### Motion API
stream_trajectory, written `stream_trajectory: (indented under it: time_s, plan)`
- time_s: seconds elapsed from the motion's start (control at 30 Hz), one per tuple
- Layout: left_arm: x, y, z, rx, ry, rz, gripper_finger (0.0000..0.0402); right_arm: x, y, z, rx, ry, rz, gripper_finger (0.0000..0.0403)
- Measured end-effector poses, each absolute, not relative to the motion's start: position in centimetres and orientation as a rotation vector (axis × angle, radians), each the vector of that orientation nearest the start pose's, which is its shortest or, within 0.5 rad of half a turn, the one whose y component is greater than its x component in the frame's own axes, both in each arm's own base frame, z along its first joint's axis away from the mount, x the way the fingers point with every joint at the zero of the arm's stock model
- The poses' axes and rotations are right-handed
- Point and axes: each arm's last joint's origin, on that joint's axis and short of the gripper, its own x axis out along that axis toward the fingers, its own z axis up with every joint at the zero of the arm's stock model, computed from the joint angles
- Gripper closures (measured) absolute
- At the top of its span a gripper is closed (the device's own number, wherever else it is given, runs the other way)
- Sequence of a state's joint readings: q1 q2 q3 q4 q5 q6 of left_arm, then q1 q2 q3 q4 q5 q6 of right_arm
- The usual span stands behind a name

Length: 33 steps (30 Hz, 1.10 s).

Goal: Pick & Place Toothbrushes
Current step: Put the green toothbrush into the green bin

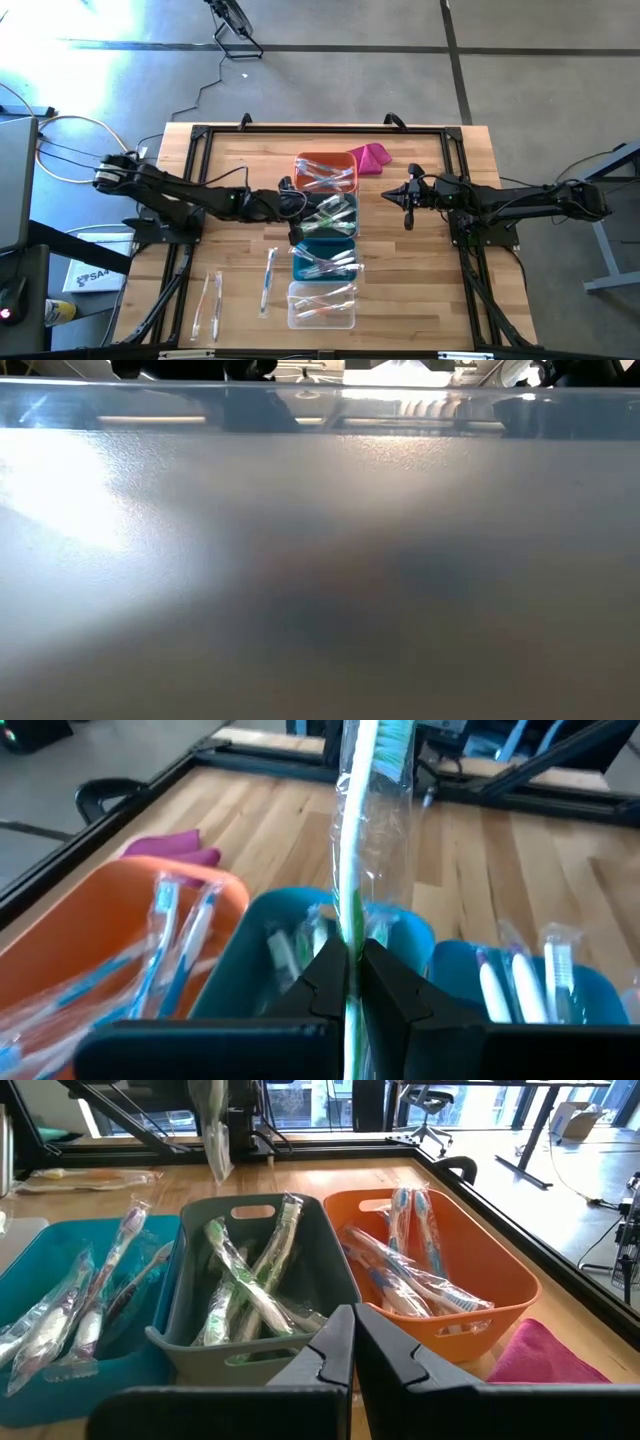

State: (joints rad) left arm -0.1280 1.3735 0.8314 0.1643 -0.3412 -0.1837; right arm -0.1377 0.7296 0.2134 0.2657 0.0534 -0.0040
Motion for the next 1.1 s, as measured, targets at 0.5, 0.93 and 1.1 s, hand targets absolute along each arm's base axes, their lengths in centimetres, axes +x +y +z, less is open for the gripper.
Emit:
stream_trajectory:
  time_s: [0.5,0.93,1.1]
  plan:
    - [31.9,-3.0,22.7,-0.028,0.34,0.241,0.0391,15.8,-2.3,18.7,0.006,0.251,-0.19,0.0398]
    - [32.9,-2.9,20.1,0.022,0.412,0.314,0.0391,15.8,-2.3,18.7,0.006,0.251,-0.19,0.0398]
    - [33.3,-2.9,19.3,0.023,0.419,0.317,0.0391,15.8,-2.3,18.7,0.006,0.251,-0.19,0.0398]
